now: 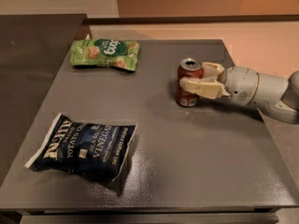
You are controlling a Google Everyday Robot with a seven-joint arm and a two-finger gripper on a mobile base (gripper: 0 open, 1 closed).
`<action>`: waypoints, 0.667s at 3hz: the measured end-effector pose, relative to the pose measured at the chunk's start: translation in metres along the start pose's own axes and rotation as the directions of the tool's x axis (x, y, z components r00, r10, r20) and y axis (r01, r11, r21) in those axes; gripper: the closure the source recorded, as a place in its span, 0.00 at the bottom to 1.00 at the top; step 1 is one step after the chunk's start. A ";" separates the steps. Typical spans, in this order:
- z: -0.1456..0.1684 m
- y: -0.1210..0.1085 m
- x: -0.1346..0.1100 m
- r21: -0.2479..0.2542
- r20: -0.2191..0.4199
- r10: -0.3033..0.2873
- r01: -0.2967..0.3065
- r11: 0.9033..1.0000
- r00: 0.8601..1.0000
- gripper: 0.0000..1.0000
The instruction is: Place coke can upright
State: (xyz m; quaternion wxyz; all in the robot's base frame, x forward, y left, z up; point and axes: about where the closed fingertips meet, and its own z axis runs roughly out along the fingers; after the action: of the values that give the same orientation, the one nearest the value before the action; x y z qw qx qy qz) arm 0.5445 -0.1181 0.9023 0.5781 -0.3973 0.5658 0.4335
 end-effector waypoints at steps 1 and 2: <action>0.002 0.001 -0.001 -0.005 0.000 -0.001 0.001 1.000 1.000 0.13; 0.005 0.002 -0.001 -0.009 0.000 -0.001 0.001 1.000 1.000 0.00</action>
Offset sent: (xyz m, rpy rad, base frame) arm -0.0001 0.0023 0.0007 0.0001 -0.0010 0.0041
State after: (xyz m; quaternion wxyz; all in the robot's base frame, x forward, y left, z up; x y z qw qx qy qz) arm 0.5442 -0.1131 0.9038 0.5767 -0.4002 0.5634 0.4358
